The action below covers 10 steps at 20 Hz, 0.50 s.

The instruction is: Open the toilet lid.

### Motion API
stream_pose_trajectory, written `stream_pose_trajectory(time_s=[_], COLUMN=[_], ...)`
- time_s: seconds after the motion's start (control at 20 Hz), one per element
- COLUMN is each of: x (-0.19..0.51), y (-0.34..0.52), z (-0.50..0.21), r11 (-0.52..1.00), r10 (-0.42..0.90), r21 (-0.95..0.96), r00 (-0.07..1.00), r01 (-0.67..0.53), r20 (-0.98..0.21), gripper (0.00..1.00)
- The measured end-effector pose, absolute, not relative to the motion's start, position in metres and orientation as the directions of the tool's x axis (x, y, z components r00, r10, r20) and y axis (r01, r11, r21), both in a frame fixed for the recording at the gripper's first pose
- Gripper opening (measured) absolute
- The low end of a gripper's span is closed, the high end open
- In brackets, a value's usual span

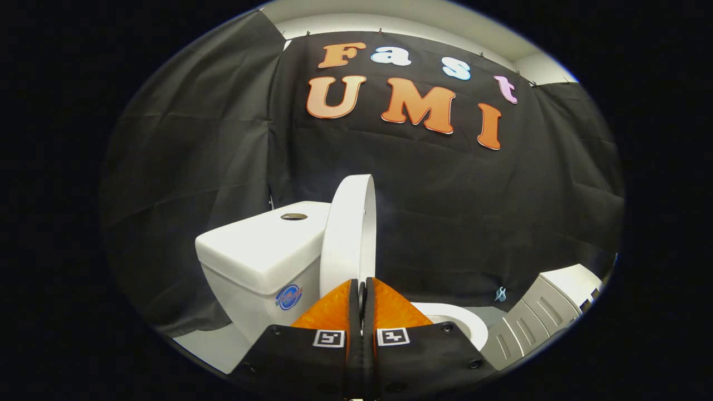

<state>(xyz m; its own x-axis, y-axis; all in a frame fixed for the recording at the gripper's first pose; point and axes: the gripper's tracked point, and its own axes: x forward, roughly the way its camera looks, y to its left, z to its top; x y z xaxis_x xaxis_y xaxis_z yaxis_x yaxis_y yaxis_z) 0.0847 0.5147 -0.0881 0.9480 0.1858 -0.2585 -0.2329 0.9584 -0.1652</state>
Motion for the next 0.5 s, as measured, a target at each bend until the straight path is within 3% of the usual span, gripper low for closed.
stream_pose_trajectory(time_s=[0.5], x=[0.079], y=[0.541], z=[-0.091], r11=[0.945], r10=[0.195], r21=[-0.211], r00=[0.948], r01=[-0.25], r20=[-0.252], gripper=[0.07])
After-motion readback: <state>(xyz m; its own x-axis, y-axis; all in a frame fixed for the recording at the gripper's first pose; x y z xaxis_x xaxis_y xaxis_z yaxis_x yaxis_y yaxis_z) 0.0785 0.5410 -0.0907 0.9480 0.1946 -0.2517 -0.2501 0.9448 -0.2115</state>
